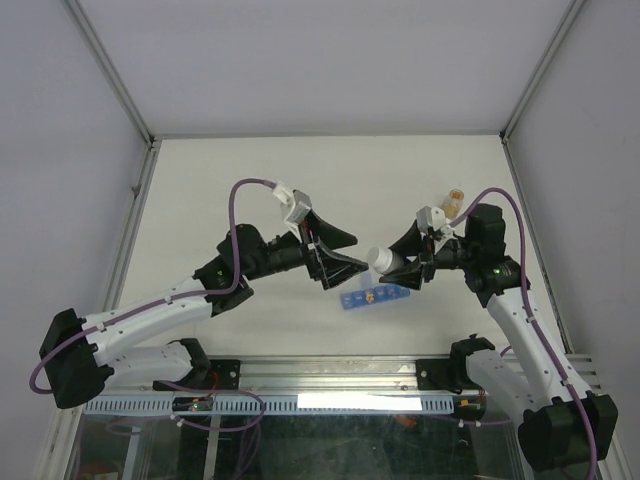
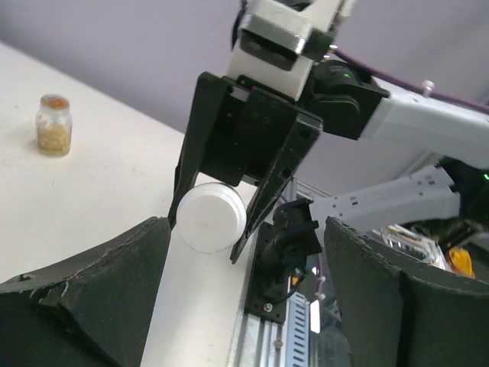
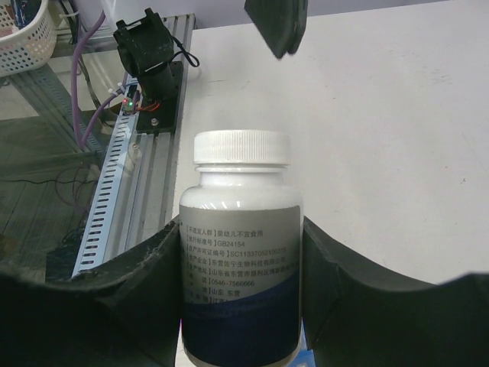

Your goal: Sort the pills into containers

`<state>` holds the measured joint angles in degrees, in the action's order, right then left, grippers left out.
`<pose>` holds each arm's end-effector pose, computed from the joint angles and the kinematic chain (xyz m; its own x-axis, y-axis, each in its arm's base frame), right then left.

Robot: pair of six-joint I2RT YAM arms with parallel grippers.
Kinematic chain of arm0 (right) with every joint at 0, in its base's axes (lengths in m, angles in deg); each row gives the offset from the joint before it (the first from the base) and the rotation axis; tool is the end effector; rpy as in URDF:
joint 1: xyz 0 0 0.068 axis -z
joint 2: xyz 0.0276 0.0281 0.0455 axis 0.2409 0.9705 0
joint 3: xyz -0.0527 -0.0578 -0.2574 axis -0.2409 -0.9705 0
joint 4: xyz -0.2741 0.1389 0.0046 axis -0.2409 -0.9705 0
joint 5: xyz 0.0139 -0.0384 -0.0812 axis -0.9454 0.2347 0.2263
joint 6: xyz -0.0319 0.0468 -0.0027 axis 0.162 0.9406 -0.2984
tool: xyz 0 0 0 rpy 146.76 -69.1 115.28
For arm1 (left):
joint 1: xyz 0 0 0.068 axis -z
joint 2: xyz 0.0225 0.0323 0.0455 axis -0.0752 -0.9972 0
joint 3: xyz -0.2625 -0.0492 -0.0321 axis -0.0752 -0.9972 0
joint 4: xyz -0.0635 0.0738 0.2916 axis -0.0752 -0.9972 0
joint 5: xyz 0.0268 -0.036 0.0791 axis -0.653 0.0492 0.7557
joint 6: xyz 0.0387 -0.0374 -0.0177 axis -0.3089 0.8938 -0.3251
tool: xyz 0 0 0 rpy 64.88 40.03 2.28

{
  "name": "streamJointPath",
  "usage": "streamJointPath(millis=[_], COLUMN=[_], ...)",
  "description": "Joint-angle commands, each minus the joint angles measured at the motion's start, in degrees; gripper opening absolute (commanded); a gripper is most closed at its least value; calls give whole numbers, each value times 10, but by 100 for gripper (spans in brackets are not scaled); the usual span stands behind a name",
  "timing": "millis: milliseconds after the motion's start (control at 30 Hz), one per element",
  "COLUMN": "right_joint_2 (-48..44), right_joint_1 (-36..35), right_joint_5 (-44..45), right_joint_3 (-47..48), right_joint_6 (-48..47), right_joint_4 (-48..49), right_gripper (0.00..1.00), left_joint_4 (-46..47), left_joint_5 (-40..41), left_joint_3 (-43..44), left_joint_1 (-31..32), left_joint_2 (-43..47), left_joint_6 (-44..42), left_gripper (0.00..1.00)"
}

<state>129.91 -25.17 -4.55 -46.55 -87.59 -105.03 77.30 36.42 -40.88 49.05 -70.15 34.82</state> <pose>0.2095 0.0809 0.2865 -0.0165 -0.0954 -0.9953 -0.9997 0.0170 0.0149 0.1713 -0.2571 0.3188 -0.3377 -0.1847 -0.9230 0.9158 0.1622 -0.3675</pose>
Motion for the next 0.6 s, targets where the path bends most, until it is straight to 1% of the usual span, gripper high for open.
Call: streamJointPath(millis=[0, 67, 200, 367, 567], right_joint_2=[-1, 0, 0, -2, -3], right_joint_1=[1, 1, 1, 1, 1], right_joint_5=[4, 4, 4, 4, 3], right_joint_3=[28, 28, 28, 29, 29], right_joint_6=[-11, -11, -11, -11, -11], right_joint_4=[20, 20, 20, 19, 19], right_gripper=[0, 0, 0, 0, 0], left_joint_4=[-121, -168, -220, -231, -233], left_joint_5=[217, 260, 302, 293, 307], left_joint_3=[53, 83, 131, 158, 156], left_joint_1=[73, 97, 117, 121, 121], left_joint_2=[4, -13, -54, -79, -72], left_joint_6=[62, 54, 44, 37, 32], left_gripper=[82, 79, 76, 71, 69])
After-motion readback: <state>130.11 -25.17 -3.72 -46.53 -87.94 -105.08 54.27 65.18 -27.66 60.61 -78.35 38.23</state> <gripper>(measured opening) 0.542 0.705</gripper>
